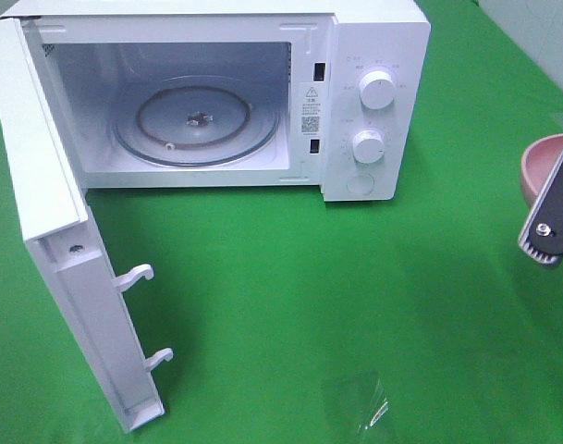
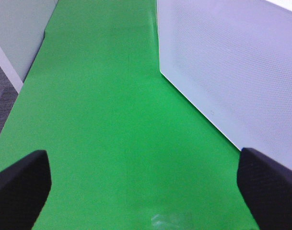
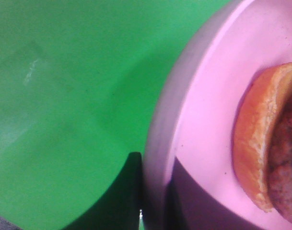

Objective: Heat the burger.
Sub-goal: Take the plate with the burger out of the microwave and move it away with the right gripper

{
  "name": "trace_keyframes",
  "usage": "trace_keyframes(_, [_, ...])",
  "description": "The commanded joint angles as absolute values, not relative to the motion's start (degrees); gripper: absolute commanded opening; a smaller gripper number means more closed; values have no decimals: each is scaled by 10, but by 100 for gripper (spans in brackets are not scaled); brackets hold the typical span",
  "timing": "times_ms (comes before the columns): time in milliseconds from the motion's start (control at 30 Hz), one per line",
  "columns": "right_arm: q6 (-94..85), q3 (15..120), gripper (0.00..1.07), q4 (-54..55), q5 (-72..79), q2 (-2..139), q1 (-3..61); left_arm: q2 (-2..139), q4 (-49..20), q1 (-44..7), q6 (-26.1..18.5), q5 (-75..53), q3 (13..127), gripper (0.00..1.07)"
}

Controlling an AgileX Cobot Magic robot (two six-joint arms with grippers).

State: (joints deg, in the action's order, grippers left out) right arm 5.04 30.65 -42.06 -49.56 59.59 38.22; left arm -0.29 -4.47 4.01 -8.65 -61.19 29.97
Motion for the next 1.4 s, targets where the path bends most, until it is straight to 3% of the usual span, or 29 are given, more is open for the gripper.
trace_keyframes(33, [103,313,0,-473,-532,602,381,-5,-44,42,-84,-614,297,98])
trace_keyframes(733, [489,313,0,-473,-588,799,380,-5,-44,42,-84,-614,297,98])
trace_keyframes(1400, [603,358,2,-523,-483,975,379,-5,-44,42,-84,-614,297,98])
